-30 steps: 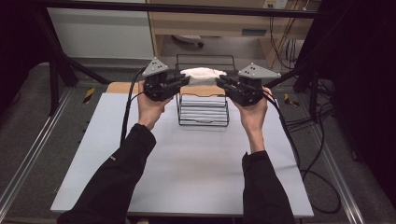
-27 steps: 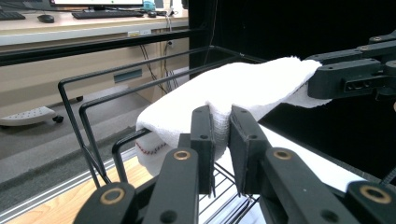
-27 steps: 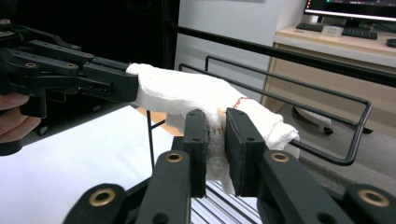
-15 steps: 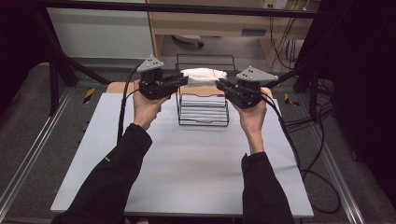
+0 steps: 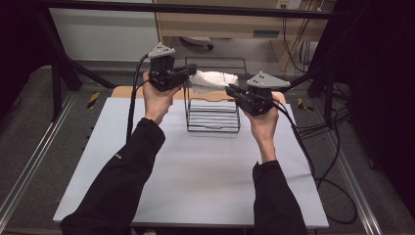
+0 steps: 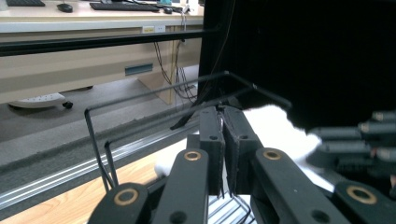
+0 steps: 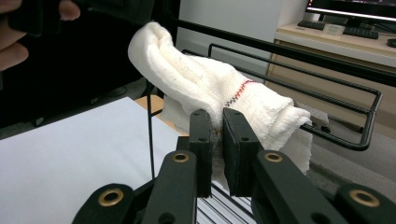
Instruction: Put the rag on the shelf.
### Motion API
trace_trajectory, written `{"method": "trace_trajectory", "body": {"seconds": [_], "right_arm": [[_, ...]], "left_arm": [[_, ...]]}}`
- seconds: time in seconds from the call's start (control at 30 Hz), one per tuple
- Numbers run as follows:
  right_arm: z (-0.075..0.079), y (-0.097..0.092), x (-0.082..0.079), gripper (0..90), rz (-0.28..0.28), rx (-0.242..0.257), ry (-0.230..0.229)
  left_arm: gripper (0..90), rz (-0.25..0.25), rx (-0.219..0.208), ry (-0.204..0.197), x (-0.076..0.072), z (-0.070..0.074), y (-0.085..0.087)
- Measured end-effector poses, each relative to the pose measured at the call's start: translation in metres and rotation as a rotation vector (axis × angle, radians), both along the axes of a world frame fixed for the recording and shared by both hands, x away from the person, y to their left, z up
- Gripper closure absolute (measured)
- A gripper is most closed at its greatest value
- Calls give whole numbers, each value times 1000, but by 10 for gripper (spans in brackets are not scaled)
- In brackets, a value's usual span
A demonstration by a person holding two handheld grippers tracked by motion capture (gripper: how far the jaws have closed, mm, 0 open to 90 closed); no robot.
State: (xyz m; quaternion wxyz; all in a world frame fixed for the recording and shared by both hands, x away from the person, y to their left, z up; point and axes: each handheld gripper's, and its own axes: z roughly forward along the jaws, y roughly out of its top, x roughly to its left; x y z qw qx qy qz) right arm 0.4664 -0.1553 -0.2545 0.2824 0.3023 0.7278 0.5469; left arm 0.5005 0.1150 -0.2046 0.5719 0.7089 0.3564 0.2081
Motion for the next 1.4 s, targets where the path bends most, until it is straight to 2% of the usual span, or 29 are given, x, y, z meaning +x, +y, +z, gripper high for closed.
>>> {"method": "trace_trajectory", "body": {"seconds": [0.1,0.17,0.3,0.37,0.53,0.6,0.63,0.73,0.77,0.83,0.9,1.0,1.13,1.4], "right_arm": [[-1,0,0,827,-1,-5,2],[-1,-1,0,827,2,3,1],[-2,-1,0,823,4,3,2],[-3,-1,0,812,5,5,6],[-4,-1,-2,744,13,-3,12],[-4,0,-4,676,18,-1,8],[-4,0,-4,632,23,3,6],[-2,-2,-5,611,33,27,5],[-2,-2,-5,620,37,36,8],[-2,-2,-4,693,37,37,24],[-3,-1,-2,778,10,26,42],[-8,0,5,841,-16,22,80],[-14,3,15,850,-40,10,109],[-23,7,29,838,-63,11,121]], "left_arm": [[869,2,3,10,3,2,0],[878,-15,4,39,4,0,-2],[891,-66,24,98,3,-11,-8],[892,-86,39,114,0,-18,-10],[892,-95,80,114,-5,-33,-10],[892,-99,89,111,-6,-36,-9],[892,-98,100,107,-6,-37,-9],[892,-91,116,105,-7,-41,-9],[892,-88,120,107,-7,-42,-8],[892,-86,124,110,-6,-45,-8],[892,-84,127,112,-5,-48,-7],[892,-75,141,106,-4,-51,-7],[892,-66,155,98,0,-55,-8],[887,-42,163,65,6,-66,-14]]}}
